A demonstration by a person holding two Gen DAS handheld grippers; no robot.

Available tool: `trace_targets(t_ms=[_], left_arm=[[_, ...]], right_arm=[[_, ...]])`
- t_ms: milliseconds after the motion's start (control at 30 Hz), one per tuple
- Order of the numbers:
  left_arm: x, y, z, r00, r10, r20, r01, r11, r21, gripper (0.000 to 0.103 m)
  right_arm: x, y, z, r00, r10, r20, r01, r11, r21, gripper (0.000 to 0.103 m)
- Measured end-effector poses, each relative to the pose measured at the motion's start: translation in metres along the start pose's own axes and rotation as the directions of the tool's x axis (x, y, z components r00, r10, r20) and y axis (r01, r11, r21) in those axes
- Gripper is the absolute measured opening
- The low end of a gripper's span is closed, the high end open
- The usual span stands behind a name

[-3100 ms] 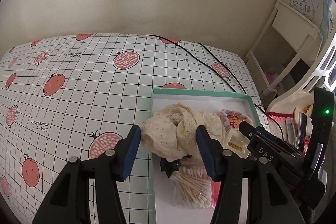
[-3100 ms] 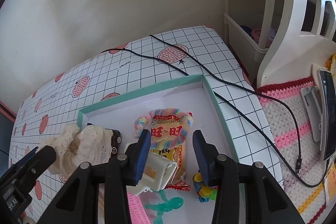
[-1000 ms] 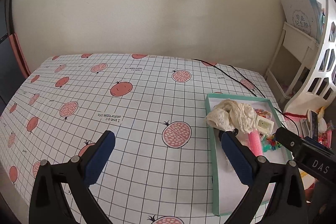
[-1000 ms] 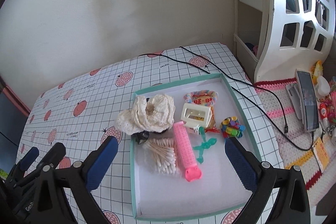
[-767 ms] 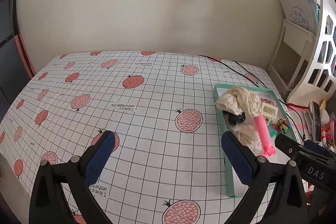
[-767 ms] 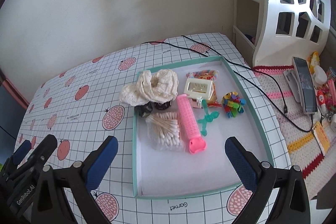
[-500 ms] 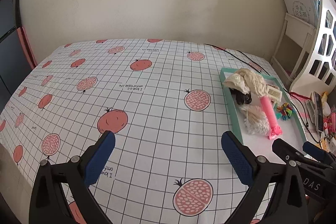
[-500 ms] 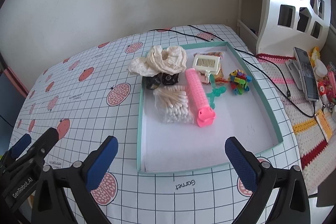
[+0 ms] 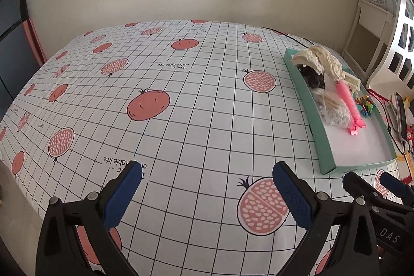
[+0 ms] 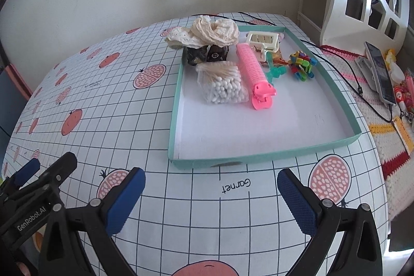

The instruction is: Organize objects

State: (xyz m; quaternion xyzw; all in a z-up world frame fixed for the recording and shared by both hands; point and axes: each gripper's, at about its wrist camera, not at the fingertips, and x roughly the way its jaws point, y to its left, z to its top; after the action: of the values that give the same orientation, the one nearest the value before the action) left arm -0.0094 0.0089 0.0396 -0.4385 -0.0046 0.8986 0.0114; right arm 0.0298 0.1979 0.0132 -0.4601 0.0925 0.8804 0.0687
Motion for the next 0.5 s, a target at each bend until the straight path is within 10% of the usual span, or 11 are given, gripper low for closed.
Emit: trace_targets(t_ms=[500], left_arm=[[0.028, 0.003, -0.022, 0.996, 0.026, -0.091, -0.025, 1.000, 0.009, 0.101]], right_arm=[[0.020, -0.018, -0.014, 0.997, -0.073, -0.026, 0.074, 0.997, 0.034, 0.103]])
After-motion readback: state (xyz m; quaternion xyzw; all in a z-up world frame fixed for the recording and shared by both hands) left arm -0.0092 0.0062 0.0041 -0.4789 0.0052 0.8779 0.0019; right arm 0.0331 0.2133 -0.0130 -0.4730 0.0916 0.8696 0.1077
